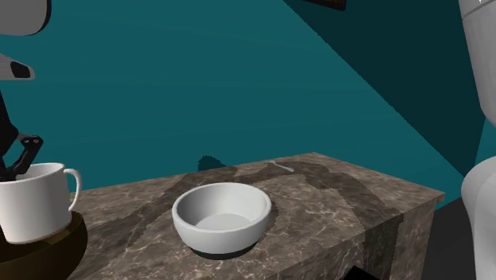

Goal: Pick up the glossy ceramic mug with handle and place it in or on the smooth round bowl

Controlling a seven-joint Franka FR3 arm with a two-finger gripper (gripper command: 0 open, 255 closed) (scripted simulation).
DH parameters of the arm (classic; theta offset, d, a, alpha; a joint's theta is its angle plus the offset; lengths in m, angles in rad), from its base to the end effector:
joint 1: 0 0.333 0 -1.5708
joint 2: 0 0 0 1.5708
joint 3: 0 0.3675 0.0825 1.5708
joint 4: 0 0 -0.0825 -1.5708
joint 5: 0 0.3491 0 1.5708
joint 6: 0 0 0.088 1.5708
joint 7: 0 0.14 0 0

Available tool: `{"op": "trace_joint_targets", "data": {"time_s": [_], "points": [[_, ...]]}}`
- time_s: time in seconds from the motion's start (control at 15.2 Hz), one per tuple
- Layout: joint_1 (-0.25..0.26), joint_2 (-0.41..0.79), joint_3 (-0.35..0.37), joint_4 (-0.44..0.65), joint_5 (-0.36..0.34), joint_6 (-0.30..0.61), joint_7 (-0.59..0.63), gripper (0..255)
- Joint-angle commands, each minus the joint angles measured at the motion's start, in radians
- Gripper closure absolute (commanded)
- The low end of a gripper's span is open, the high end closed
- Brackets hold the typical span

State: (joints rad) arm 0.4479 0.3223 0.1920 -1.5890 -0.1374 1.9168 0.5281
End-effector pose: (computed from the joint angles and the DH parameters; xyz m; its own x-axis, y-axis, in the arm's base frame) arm 0.5302 0.3584 0.4804 0.9880 0.1482 0.0442 0.1457 -0.9878 0.0544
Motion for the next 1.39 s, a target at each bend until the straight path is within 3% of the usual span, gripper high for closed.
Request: {"op": "trace_joint_targets", "data": {"time_s": [0.0, 0.2, 0.26, 0.59, 0.86, 1.32], "points": [[0.0, 0.001, 0.0, 0.0, 0.0, 0.001, 0.0, 255], [0.0, 0.001, 0.0, 0.0, 0.0, 0.001, 0.0, 255], [0.0, 0.001, 0.0, 0.0, 0.0, 0.001, 0.0, 0], [0.0, 0.001, 0.0, 0.0, 0.0, 0.001, 0.0, 0], [0.007, -0.014, 0.004, 0.107, 0.006, -0.12, -0.006, 0], [0.007, -0.014, 0.004, 0.107, 0.006, -0.12, -0.006, 0]]}}
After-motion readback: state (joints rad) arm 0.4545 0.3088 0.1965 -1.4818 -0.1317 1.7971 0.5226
